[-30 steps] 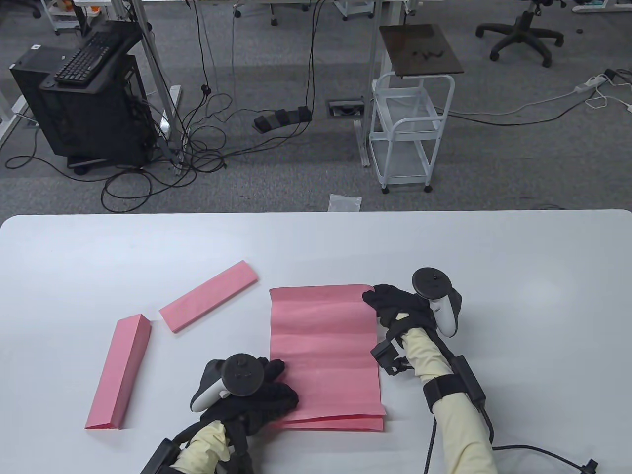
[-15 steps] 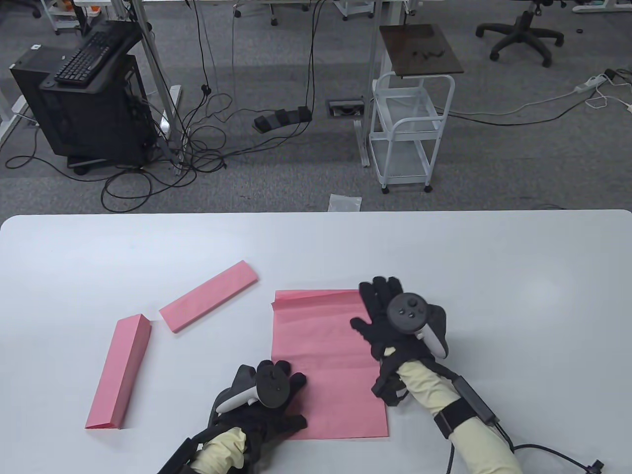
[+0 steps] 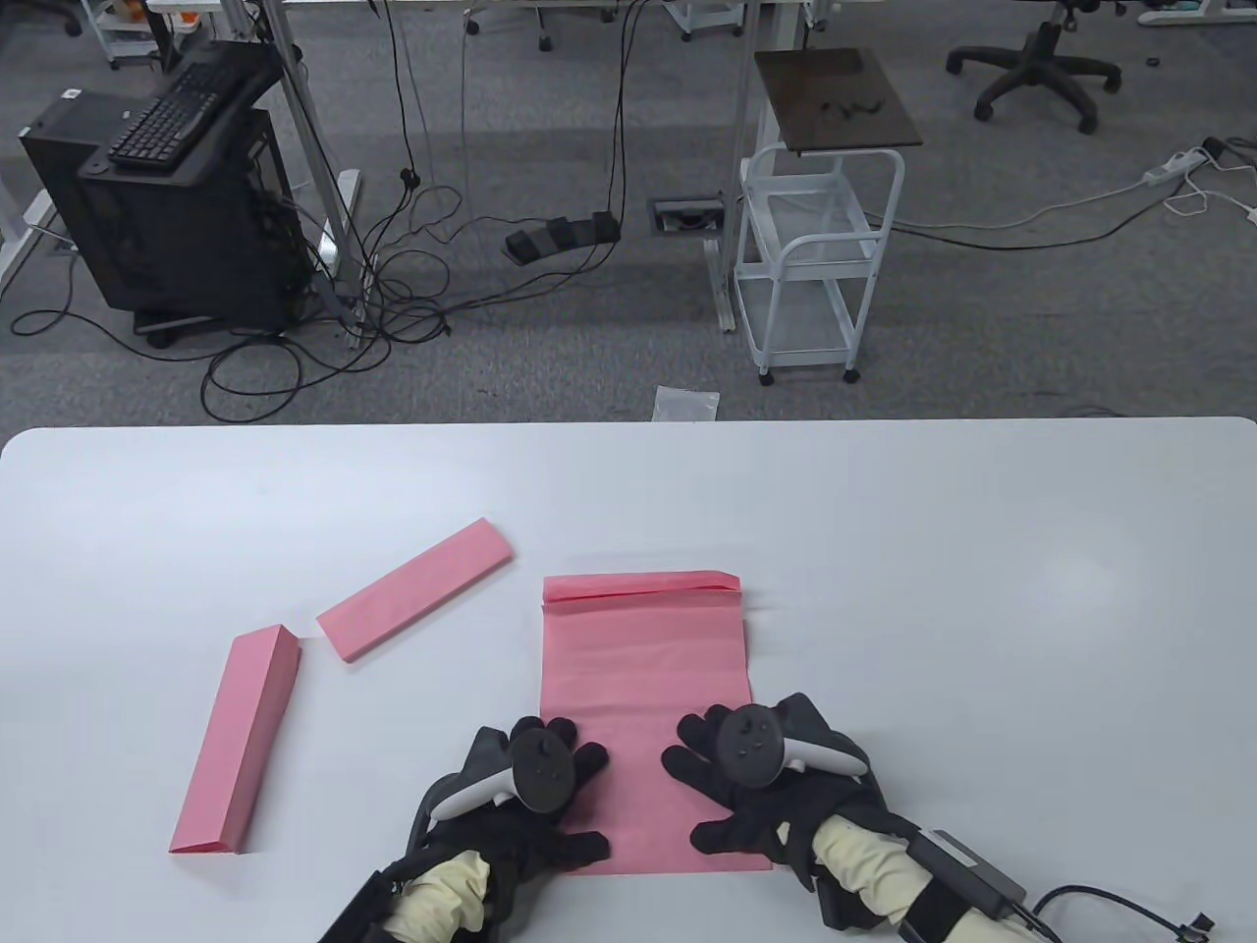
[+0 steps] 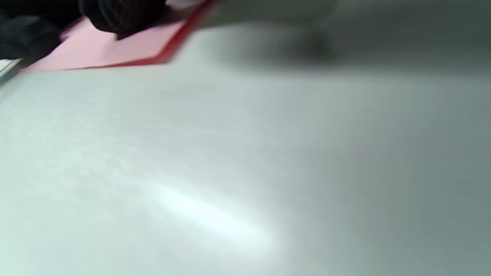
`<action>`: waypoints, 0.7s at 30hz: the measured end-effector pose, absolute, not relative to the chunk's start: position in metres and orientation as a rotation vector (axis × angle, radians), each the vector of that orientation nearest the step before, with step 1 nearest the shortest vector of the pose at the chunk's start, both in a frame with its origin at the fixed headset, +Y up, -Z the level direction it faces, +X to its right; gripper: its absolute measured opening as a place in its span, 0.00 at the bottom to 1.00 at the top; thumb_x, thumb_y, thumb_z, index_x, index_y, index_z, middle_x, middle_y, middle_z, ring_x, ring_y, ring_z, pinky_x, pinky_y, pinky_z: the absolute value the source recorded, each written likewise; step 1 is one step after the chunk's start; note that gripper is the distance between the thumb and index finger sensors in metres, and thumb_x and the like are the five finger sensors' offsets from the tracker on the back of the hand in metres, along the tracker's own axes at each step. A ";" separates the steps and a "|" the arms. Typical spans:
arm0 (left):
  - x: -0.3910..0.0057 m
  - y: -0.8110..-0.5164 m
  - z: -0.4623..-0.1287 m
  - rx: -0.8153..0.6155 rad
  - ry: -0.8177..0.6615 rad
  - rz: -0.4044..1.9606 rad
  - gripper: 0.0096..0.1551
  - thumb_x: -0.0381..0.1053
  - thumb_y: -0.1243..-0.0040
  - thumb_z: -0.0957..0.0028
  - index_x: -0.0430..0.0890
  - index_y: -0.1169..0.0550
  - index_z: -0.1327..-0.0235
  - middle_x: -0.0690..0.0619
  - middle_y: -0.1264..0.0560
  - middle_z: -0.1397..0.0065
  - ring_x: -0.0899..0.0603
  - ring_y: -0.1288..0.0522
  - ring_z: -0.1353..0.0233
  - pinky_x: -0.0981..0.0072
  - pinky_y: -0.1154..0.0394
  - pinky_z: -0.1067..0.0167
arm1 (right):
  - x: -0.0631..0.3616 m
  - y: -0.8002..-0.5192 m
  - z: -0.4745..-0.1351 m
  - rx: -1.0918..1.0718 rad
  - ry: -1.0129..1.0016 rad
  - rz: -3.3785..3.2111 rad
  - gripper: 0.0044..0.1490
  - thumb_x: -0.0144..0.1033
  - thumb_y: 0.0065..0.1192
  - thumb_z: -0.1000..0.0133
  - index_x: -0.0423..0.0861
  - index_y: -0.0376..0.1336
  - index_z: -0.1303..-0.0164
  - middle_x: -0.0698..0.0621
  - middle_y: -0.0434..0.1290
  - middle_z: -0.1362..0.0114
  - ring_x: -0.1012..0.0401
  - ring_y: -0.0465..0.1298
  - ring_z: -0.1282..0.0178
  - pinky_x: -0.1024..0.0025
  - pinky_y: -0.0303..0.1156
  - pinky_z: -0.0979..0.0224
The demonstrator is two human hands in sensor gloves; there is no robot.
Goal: Unfold complexly folded papers and stack
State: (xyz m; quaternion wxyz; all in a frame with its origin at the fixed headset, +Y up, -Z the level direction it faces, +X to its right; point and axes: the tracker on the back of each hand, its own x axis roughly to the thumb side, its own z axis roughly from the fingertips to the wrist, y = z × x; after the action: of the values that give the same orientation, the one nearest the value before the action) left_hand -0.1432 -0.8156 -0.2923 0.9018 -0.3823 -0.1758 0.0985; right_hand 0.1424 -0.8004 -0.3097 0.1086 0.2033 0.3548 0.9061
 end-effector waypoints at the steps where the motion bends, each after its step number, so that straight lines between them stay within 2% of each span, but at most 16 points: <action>1: -0.143 -0.816 -0.292 -0.791 -0.364 0.204 0.53 0.75 0.57 0.49 0.68 0.74 0.31 0.64 0.87 0.27 0.46 0.89 0.27 0.48 0.87 0.37 | 0.152 -0.801 -0.309 0.558 1.044 2.656 0.47 0.62 0.51 0.47 0.75 0.32 0.25 0.76 0.22 0.18 0.70 0.20 0.19 0.52 0.11 0.26; 3: -0.143 -0.816 -0.292 -0.794 -0.365 0.206 0.53 0.75 0.57 0.49 0.68 0.75 0.31 0.64 0.87 0.28 0.46 0.89 0.27 0.48 0.87 0.37 | 0.162 -0.803 -0.307 0.514 1.031 2.627 0.46 0.61 0.51 0.46 0.75 0.32 0.25 0.76 0.22 0.18 0.71 0.19 0.19 0.52 0.11 0.26; 6: -0.143 -0.816 -0.292 -0.791 -0.366 0.201 0.53 0.75 0.57 0.50 0.68 0.75 0.31 0.64 0.87 0.28 0.46 0.89 0.27 0.48 0.87 0.37 | 0.157 -0.799 -0.306 0.543 1.011 2.651 0.47 0.59 0.52 0.45 0.72 0.33 0.24 0.71 0.24 0.17 0.67 0.21 0.18 0.51 0.12 0.26; 8: -0.143 -0.816 -0.292 -0.792 -0.367 0.199 0.54 0.75 0.58 0.50 0.68 0.75 0.31 0.64 0.87 0.28 0.45 0.90 0.27 0.47 0.87 0.37 | 0.146 -0.787 -0.303 0.616 0.886 2.681 0.46 0.53 0.55 0.44 0.62 0.39 0.20 0.62 0.30 0.13 0.61 0.24 0.16 0.50 0.14 0.25; 9: -0.143 -0.816 -0.292 -0.792 -0.367 0.198 0.54 0.75 0.58 0.50 0.68 0.75 0.31 0.64 0.87 0.28 0.45 0.90 0.27 0.47 0.87 0.37 | 0.138 -0.781 -0.299 0.691 0.779 2.699 0.47 0.54 0.55 0.44 0.55 0.43 0.17 0.59 0.32 0.13 0.59 0.24 0.16 0.48 0.15 0.24; 11: -0.143 -0.816 -0.292 -0.794 -0.369 0.199 0.54 0.75 0.58 0.49 0.68 0.75 0.31 0.64 0.88 0.28 0.45 0.90 0.27 0.47 0.87 0.37 | 0.120 -0.775 -0.297 0.795 0.722 2.700 0.48 0.55 0.55 0.45 0.60 0.40 0.18 0.60 0.31 0.13 0.60 0.24 0.16 0.48 0.16 0.24; 14: -0.143 -0.815 -0.292 -0.794 -0.369 0.198 0.54 0.75 0.58 0.50 0.68 0.75 0.31 0.64 0.88 0.28 0.45 0.90 0.27 0.47 0.87 0.37 | 0.091 -0.775 -0.309 0.872 0.797 2.674 0.47 0.56 0.54 0.45 0.64 0.37 0.19 0.62 0.29 0.13 0.61 0.23 0.16 0.49 0.15 0.24; 19: -0.143 -0.815 -0.292 -0.799 -0.373 0.201 0.54 0.75 0.58 0.49 0.68 0.75 0.31 0.63 0.88 0.28 0.45 0.90 0.28 0.47 0.88 0.37 | 0.072 -0.791 -0.338 0.752 0.893 2.626 0.43 0.53 0.55 0.44 0.63 0.44 0.20 0.64 0.34 0.13 0.63 0.27 0.15 0.51 0.15 0.24; 20: -0.143 -0.815 -0.292 -0.799 -0.373 0.201 0.54 0.75 0.58 0.49 0.68 0.75 0.31 0.63 0.88 0.28 0.45 0.90 0.28 0.47 0.88 0.37 | 0.076 -0.796 -0.345 0.721 0.885 2.690 0.41 0.53 0.55 0.45 0.69 0.43 0.23 0.67 0.35 0.14 0.65 0.29 0.14 0.51 0.15 0.24; 21: -0.143 -0.815 -0.292 -0.800 -0.374 0.202 0.54 0.74 0.58 0.49 0.68 0.75 0.31 0.63 0.88 0.28 0.45 0.90 0.28 0.47 0.88 0.37 | 0.082 -0.799 -0.352 0.733 0.910 2.694 0.43 0.59 0.53 0.47 0.73 0.40 0.24 0.73 0.33 0.15 0.69 0.28 0.15 0.51 0.15 0.24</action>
State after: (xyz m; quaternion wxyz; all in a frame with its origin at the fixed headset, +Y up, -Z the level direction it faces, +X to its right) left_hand -0.1428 -0.8149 -0.2920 0.8992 -0.3864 -0.1809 0.0975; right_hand 0.0824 -0.7993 -0.3524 0.1022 0.2483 0.3084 0.9126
